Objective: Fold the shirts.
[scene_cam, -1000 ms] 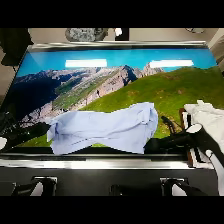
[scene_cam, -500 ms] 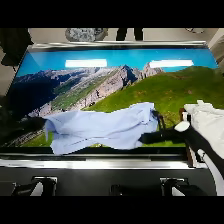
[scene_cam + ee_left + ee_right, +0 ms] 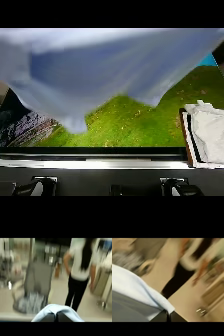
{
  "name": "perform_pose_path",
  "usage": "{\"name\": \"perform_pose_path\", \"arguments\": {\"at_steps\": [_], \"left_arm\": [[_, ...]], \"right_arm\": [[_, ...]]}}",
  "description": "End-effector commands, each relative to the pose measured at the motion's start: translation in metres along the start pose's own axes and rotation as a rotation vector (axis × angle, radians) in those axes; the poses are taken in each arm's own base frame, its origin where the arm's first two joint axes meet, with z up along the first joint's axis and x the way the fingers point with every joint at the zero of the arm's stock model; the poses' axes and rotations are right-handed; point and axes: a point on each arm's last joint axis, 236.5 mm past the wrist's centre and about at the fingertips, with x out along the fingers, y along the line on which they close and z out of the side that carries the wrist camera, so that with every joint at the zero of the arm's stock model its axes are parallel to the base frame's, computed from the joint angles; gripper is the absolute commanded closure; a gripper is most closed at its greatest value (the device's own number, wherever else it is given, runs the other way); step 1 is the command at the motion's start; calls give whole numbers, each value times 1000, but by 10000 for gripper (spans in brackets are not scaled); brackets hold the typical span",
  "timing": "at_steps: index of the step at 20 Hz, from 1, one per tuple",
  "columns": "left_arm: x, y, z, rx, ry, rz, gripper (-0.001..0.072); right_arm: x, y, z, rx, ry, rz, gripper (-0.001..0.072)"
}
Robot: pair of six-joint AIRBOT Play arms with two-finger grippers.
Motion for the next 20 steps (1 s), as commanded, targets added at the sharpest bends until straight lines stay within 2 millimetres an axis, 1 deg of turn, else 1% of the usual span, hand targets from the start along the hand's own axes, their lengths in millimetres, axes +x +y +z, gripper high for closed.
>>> {"name": "perform_pose_path", "arguments": {"at_steps": [1,2,4,5,6,7,8,9,10,11,12,14,15,16,17,19,20], "left_arm": [[-69,-44,95,9,-244,-40,683],[-77,-49,103,18,-266,-45,683],[-81,-50,106,26,-276,-43,683],[-79,-46,105,20,-268,-27,683],[-77,-40,102,8,-255,-4,683],[-73,-32,97,12,-233,24,683],[-66,-24,87,20,-190,51,683],[-55,-14,73,22,-129,74,683],[-38,-2,48,14,-29,95,683],[-16,12,15,-3,103,110,682],[5,27,-23,-18,240,121,682],[48,63,-116,-44,524,134,682],[69,82,-168,-67,650,140,681],[84,100,-219,-91,756,145,681],[97,117,-273,-127,854,155,682],[110,143,-370,-194,1004,180,682],[113,150,-410,-236,1060,187,681]], "right_arm": [[-102,-53,63,-26,-153,-225,671],[-108,-52,60,-30,-141,-227,671],[-113,-52,59,-33,-135,-232,671],[-113,-51,57,-33,-125,-227,671],[-111,-49,50,-21,-95,-214,671],[-104,-44,36,4,-40,-188,671],[-94,-37,18,18,35,-153,671],[-79,-25,-8,25,143,-95,671],[-62,-10,-37,34,264,-23,671],[-40,10,-77,48,423,75,671],[-19,33,-118,61,586,176,670],[27,69,-190,74,824,329,670],[56,88,-226,80,910,387,671],[85,105,-259,94,961,423,671],[116,123,-291,133,999,441,670],[172,159,-343,236,1027,455,668],[197,178,-364,295,1020,458,668]]}}
